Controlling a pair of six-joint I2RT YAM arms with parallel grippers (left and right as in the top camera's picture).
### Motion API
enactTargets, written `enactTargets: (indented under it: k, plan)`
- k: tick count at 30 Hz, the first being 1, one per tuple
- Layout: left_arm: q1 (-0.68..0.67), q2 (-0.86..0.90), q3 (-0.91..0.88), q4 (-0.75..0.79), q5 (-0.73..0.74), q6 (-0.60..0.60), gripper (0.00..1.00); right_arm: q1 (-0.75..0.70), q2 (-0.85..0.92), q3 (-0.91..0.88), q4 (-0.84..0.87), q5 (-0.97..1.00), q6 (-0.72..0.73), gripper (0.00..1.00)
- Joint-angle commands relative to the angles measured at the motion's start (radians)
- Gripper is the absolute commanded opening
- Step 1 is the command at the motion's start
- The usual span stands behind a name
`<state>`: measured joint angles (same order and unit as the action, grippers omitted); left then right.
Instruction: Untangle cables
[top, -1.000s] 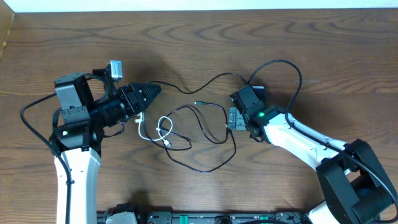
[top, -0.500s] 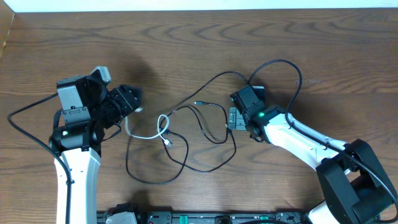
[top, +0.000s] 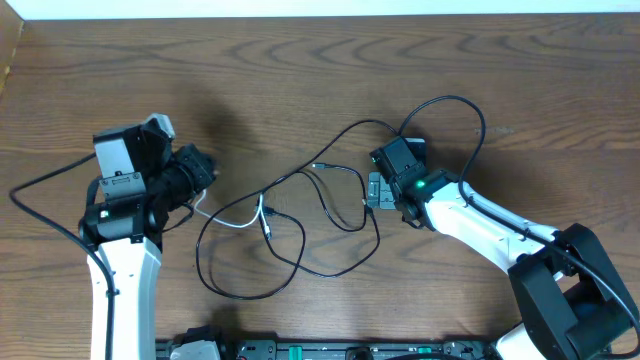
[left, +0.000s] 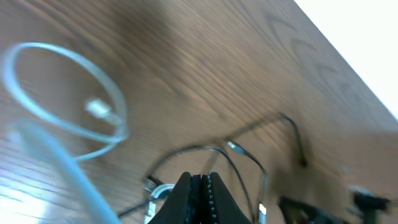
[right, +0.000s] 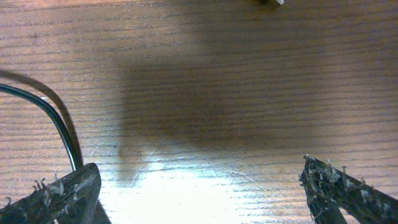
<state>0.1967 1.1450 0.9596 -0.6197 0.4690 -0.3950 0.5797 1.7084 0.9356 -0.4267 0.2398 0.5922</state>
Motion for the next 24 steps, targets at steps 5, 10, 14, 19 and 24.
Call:
enactTargets:
  k: [5, 10, 14, 19, 24]
  plan:
    - [0.002, 0.0, 0.006, -0.114, 0.231, 0.009, 0.08, 0.0, 0.006, 0.001, 0.0, 0.012, 0.013, 0.99]
    - [-0.001, 0.0, 0.003, -0.215, 0.232, 0.09, 0.07, 0.0, 0.006, 0.001, 0.0, 0.012, 0.013, 0.99]
    - [-0.02, 0.001, -0.002, -0.229, 0.272, 0.127, 0.08, 0.0, 0.006, 0.001, 0.0, 0.012, 0.013, 0.99]
    - [-0.066, 0.011, -0.002, -0.224, 0.375, 0.171, 0.08, 0.0, 0.006, 0.001, 0.0, 0.012, 0.013, 0.99]
    - [-0.145, 0.026, -0.002, -0.196, 0.414, 0.177, 0.08, 0.0, 0.006, 0.001, 0.0, 0.012, 0.013, 0.99]
